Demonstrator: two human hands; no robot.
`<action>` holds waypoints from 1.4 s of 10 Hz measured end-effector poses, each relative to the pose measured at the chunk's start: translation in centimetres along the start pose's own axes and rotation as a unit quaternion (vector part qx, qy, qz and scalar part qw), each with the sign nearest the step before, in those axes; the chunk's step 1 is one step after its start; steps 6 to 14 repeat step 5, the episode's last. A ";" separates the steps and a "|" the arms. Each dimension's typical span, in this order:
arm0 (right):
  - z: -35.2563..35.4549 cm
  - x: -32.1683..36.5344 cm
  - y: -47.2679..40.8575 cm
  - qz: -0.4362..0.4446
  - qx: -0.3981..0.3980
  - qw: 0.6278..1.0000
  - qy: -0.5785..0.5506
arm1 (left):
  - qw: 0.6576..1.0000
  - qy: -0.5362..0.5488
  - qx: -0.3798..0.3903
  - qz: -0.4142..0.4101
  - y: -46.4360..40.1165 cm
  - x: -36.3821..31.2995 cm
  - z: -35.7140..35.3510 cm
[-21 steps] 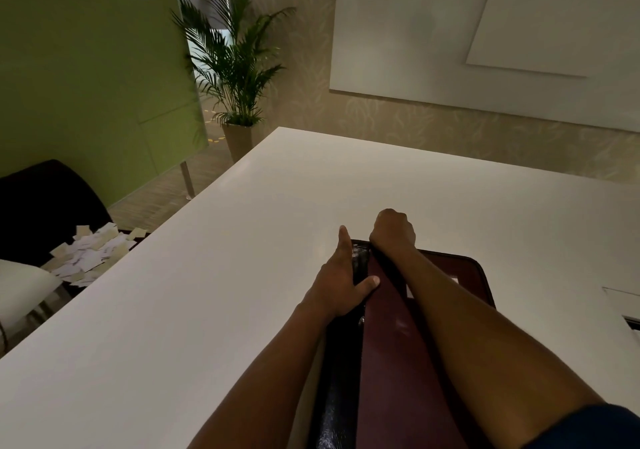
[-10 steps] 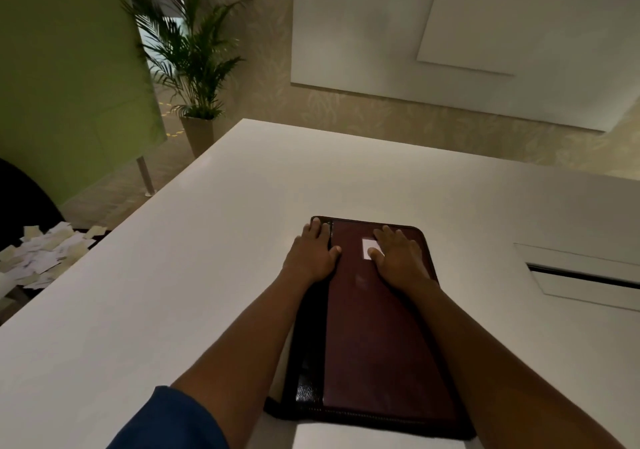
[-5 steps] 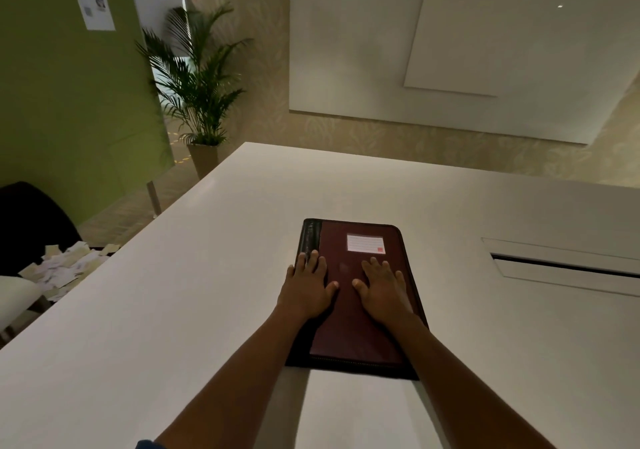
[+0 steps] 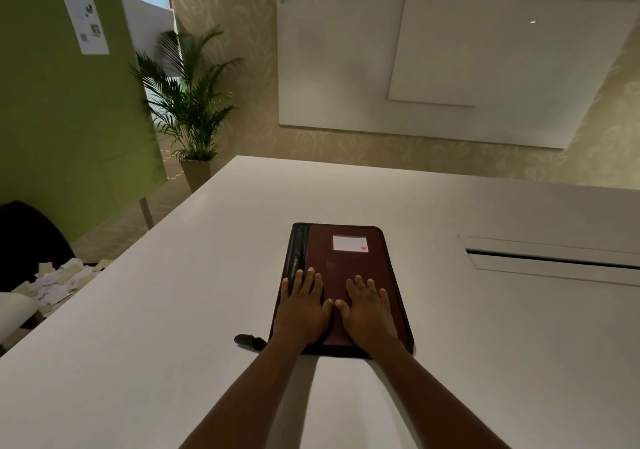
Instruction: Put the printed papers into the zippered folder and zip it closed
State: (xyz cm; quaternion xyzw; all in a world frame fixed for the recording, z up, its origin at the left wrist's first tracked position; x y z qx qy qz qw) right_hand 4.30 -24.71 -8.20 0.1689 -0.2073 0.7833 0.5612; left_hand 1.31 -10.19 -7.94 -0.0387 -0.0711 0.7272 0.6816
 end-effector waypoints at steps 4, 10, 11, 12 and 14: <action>3.2 1.0 -0.7 -0.003 -0.055 0.997 -0.061 | 0.998 0.037 -0.058 -0.001 -1.3 0.3 3.2; 6.5 2.4 -2.3 0.019 -0.111 0.992 -0.060 | 0.993 0.030 -0.114 -0.016 -3.3 0.5 6.8; 6.5 2.4 -2.3 0.019 -0.111 0.992 -0.060 | 0.993 0.030 -0.114 -0.016 -3.3 0.5 6.8; 6.5 2.4 -2.3 0.019 -0.111 0.992 -0.060 | 0.993 0.030 -0.114 -0.016 -3.3 0.5 6.8; 6.5 2.4 -2.3 0.019 -0.111 0.992 -0.060 | 0.993 0.030 -0.114 -0.016 -3.3 0.5 6.8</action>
Point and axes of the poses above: each hand's wrist, its own y-axis away from the middle knuckle, its own z-axis out of the back of the hand, x = y × z, the point moved 3 cm from there along -y, towards the middle knuckle, and after that the axes turned 14 degrees about -y, right-handed, at the moved point
